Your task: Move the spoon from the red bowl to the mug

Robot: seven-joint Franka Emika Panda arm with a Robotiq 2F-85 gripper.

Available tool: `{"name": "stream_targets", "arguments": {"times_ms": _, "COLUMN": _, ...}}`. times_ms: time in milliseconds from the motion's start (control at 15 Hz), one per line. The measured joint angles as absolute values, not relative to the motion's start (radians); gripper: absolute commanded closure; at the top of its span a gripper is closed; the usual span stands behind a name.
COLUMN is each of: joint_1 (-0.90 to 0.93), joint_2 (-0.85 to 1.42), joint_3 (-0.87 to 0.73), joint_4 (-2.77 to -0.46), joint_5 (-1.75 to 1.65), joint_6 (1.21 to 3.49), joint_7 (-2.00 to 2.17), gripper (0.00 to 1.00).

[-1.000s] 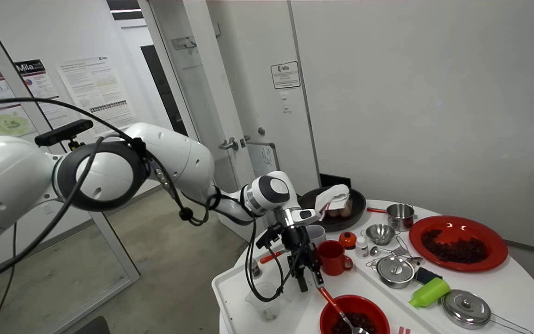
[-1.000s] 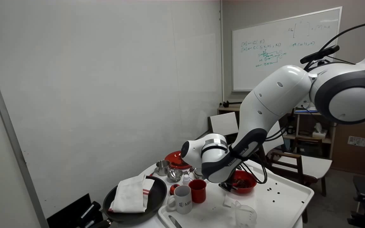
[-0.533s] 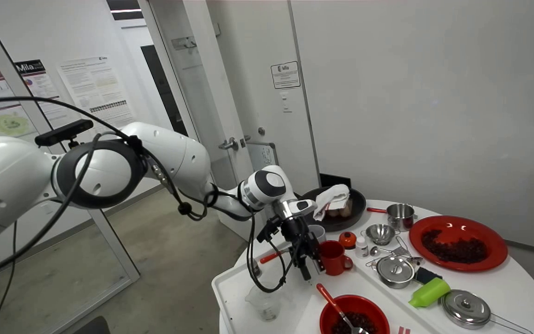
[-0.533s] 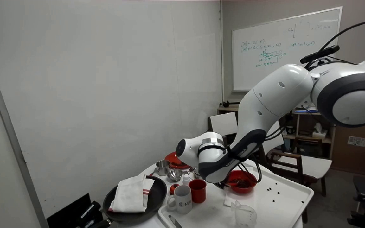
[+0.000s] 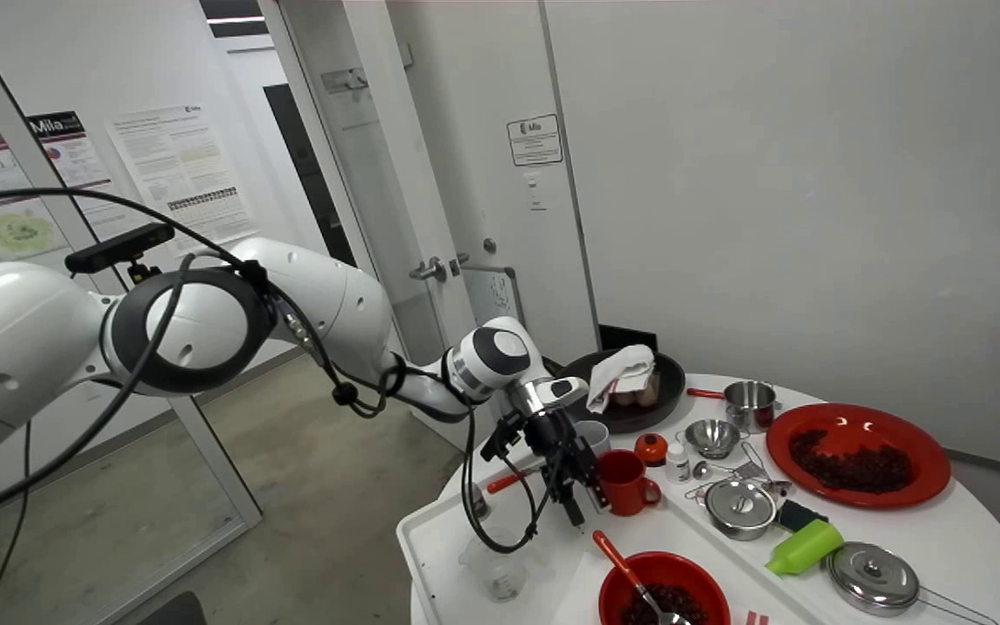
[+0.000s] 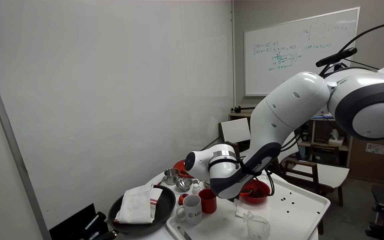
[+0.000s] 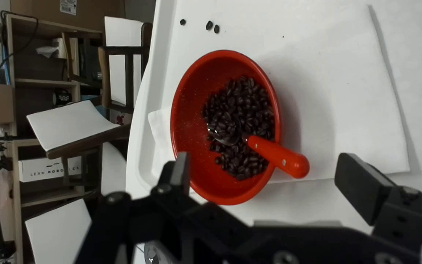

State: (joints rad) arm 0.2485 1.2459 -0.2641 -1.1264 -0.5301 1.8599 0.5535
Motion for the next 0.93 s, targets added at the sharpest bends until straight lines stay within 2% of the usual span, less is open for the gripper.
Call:
{"name": "stream_targets", "arguments": {"times_ms": 800, "joint_1": 0.244, "joint_2": 1.28, "joint_3": -0.288, "joint_4": -1.127, "joint_5": -0.558, "joint_6": 1.956, "joint_7": 0.553, "gripper": 0.0}}
{"name": "stream_targets", "arguments": {"times_ms": 867, "joint_1": 0.242, "joint_2": 1.284, "joint_3": -0.289, "joint_4": -1.128, "joint_5": -0.558, "joint_6": 1.957, "joint_7": 0.553, "gripper": 0.03}}
{"name": "stream_targets", "arguments": {"times_ms": 933, "joint_1": 0.24, "joint_2": 1.286, "joint_3": -0.29, "joint_4": -1.128, "joint_5": -0.558, "joint_6": 1.958, "joint_7": 0.553, "gripper": 0.26}}
